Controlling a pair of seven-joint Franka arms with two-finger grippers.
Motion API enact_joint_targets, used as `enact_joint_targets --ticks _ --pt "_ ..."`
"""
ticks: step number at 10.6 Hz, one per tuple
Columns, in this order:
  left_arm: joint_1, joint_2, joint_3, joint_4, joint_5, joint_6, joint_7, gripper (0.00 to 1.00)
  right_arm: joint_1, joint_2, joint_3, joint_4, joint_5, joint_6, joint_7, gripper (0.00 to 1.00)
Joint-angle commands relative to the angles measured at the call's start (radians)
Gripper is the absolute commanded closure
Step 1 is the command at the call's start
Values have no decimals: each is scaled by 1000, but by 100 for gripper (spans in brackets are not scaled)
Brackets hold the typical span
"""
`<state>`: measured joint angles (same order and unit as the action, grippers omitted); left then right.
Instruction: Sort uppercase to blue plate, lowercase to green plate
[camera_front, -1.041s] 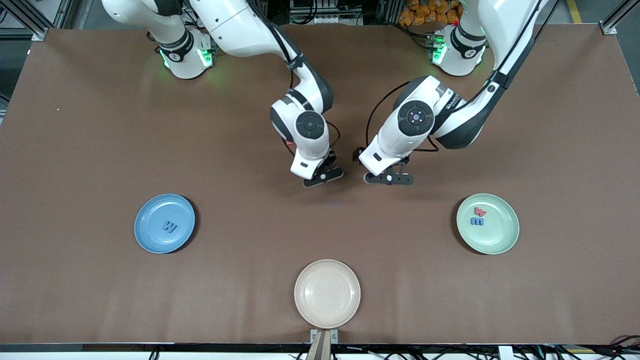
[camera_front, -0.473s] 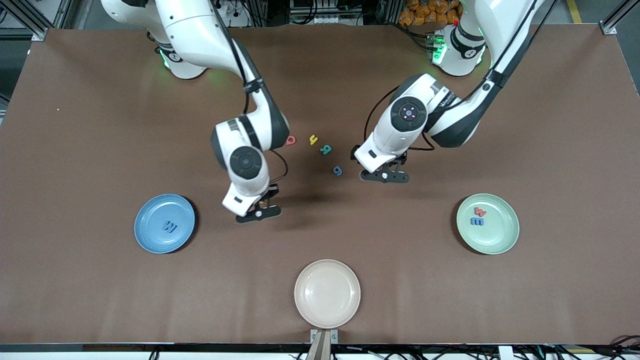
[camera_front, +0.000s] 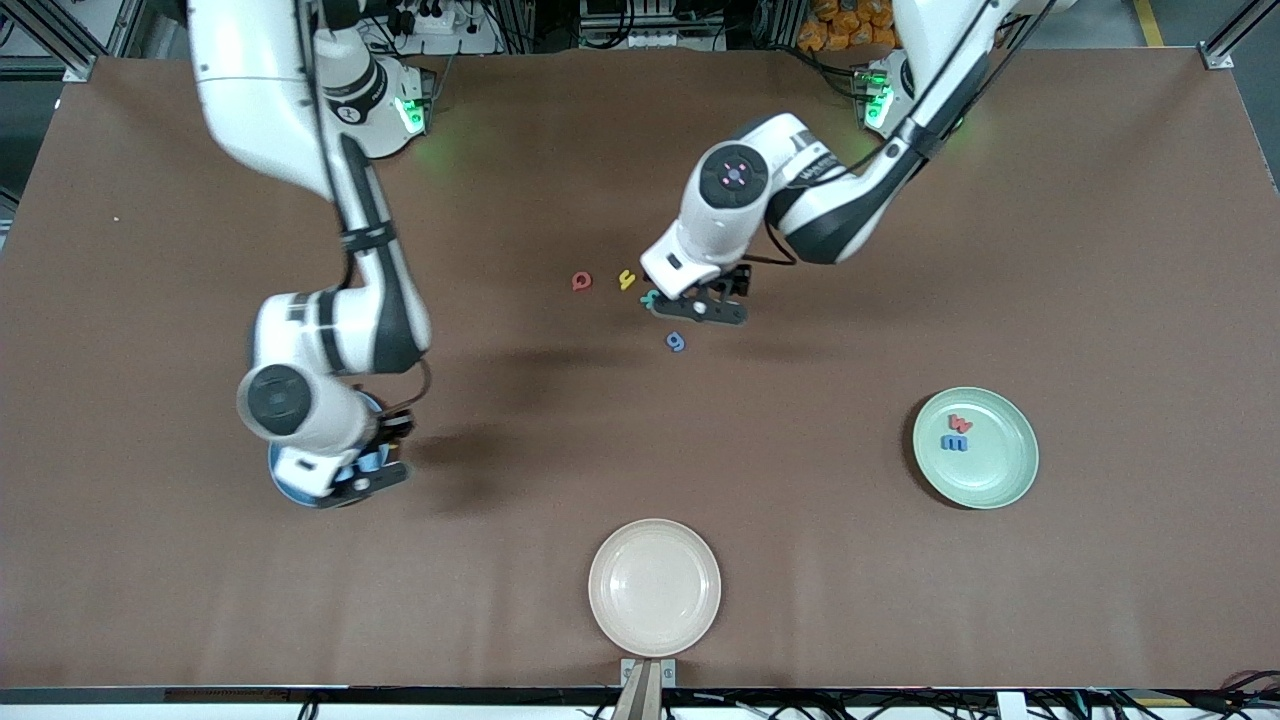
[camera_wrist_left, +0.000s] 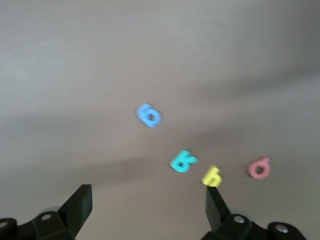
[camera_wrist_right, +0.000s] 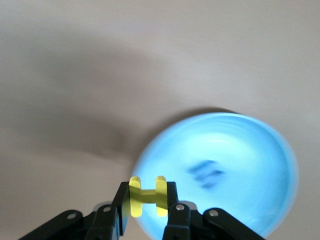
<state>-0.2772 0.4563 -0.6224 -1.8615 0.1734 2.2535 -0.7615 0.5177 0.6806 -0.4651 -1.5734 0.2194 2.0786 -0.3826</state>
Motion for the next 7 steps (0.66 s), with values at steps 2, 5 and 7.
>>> enact_joint_targets --ticks 2,5,7 --pt "-124 79 7 7 205 145 -58 0 -105 -13 19 15 20 0 -178 1" --pt "-207 177 15 50 392 175 -142 9 -130 -12 23 16 23 0 -183 0" --pt "-241 232 18 85 413 175 -180 10 -145 -7 23 15 21 1 -183 0"
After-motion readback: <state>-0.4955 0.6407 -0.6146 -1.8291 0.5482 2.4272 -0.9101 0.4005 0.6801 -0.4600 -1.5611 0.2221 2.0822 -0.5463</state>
